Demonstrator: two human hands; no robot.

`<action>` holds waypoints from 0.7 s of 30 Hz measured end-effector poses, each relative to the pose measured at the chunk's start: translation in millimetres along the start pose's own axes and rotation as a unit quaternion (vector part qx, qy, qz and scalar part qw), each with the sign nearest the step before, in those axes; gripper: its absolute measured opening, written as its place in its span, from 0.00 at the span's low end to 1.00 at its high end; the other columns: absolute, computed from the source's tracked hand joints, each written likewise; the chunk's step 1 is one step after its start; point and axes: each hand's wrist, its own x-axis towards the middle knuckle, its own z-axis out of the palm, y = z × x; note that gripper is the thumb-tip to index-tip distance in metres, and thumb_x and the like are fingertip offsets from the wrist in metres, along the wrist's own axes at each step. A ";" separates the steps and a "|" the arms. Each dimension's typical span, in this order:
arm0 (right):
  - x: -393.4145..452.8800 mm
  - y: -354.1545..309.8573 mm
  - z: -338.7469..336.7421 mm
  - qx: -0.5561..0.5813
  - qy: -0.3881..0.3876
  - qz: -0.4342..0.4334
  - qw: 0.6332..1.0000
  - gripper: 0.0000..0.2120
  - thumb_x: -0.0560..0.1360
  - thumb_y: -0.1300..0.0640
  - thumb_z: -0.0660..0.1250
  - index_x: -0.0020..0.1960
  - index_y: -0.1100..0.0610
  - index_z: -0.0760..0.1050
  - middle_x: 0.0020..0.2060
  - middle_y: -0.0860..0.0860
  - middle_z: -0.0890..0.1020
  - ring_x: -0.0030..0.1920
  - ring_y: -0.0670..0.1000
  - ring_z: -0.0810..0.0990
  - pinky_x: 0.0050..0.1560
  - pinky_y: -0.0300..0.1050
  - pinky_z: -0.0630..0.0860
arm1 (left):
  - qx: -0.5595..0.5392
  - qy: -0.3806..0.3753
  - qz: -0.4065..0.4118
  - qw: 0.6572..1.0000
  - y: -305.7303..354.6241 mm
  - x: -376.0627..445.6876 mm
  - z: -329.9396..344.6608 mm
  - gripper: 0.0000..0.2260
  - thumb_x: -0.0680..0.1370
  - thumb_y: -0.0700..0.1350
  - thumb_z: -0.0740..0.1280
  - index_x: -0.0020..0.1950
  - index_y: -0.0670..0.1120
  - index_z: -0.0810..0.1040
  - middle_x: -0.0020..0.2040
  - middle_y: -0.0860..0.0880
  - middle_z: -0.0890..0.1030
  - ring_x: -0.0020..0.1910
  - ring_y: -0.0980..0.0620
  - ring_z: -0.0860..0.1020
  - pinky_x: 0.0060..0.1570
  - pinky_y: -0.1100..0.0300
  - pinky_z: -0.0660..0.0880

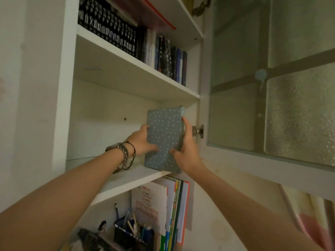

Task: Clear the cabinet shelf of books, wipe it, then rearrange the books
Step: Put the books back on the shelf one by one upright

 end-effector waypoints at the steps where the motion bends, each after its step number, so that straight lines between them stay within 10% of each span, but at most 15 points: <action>1: 2.0 4.2 2.2 0.001 -0.002 0.006 1.000 0.46 0.72 0.73 0.64 0.77 0.45 0.44 0.71 0.48 0.65 0.67 0.46 0.67 0.65 0.44 0.69 | 0.003 -0.005 -0.002 1.000 -2.7 3.8 2.5 0.40 0.72 0.48 0.74 0.76 0.45 0.53 0.68 0.45 0.71 0.61 0.46 0.74 0.57 0.57 0.71; 6: 8.9 21.8 -2.5 0.014 -0.061 0.033 0.997 0.51 0.71 0.74 0.67 0.76 0.46 0.37 0.71 0.48 0.61 0.68 0.44 0.63 0.68 0.42 0.66 | 0.058 -0.004 0.013 0.998 -14.5 17.7 15.0 0.46 0.69 0.54 0.75 0.77 0.47 0.51 0.70 0.44 0.67 0.64 0.46 0.72 0.63 0.49 0.72; 11: 18.9 33.0 -16.7 0.069 -0.114 0.043 0.990 0.48 0.73 0.74 0.65 0.76 0.47 0.38 0.58 0.39 0.64 0.47 0.27 0.73 0.45 0.26 0.75 | 0.078 -0.005 0.031 0.996 -20.9 32.0 18.4 0.45 0.68 0.56 0.75 0.76 0.49 0.52 0.68 0.45 0.66 0.63 0.47 0.71 0.62 0.50 0.71; 15: 30.8 49.6 -5.2 -0.001 -0.091 0.032 0.995 0.56 0.68 0.71 0.73 0.76 0.46 0.36 0.71 0.46 0.60 0.66 0.41 0.63 0.66 0.41 0.67 | 0.060 0.013 0.030 0.998 -30.5 40.8 28.1 0.42 0.70 0.55 0.74 0.75 0.50 0.53 0.69 0.45 0.65 0.63 0.46 0.71 0.63 0.49 0.71; 21: 57.2 77.0 12.9 -0.036 -0.055 0.028 0.997 0.57 0.67 0.69 0.74 0.77 0.45 0.36 0.72 0.49 0.64 0.68 0.49 0.68 0.63 0.45 0.71 | 0.090 0.050 0.029 0.994 -43.4 49.6 61.5 0.30 0.77 0.54 0.66 0.74 0.50 0.57 0.71 0.46 0.63 0.66 0.47 0.68 0.63 0.49 0.70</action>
